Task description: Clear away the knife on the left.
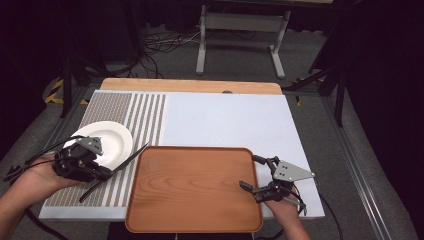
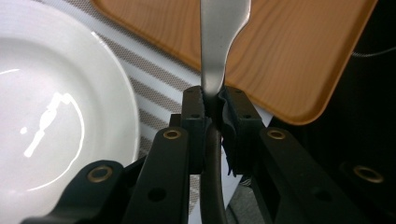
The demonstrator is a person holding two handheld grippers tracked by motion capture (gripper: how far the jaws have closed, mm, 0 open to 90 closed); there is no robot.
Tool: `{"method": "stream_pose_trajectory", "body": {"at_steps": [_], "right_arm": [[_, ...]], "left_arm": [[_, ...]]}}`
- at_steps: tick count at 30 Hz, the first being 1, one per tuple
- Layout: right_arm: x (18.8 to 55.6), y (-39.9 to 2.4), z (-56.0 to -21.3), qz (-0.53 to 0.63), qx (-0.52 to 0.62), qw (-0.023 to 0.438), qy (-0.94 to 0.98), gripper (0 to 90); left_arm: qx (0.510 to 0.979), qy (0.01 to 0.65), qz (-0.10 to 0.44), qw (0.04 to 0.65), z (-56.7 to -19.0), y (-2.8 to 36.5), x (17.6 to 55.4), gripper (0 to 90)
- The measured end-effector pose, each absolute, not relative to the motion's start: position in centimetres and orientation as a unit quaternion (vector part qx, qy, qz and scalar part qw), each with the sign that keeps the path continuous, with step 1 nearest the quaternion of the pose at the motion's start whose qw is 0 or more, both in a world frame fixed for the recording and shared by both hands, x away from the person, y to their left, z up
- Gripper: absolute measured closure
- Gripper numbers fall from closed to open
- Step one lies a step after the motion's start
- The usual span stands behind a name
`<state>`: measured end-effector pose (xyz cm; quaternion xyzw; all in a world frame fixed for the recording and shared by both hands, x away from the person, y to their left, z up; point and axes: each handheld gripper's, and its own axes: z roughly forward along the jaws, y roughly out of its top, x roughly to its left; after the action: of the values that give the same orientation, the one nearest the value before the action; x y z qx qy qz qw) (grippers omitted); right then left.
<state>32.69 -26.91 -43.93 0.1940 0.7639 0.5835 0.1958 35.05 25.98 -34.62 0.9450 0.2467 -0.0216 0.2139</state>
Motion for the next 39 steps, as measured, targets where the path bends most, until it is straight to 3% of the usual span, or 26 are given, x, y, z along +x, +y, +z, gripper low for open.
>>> {"method": "stream_pose_trajectory", "body": {"at_steps": [19,39], "right_arm": [[32.5,-27.3,-43.8,0.586,0.195,0.203,0.759,7.3],[32.4,-27.5,-43.6,0.587,0.194,0.206,0.758,7.3]], "left_arm": [[0.926,0.293,-0.061,0.231,-34.0,21.0,34.9,80.3],[0.913,0.313,-0.094,0.246,-36.5,16.6,35.4,80.2]]}}
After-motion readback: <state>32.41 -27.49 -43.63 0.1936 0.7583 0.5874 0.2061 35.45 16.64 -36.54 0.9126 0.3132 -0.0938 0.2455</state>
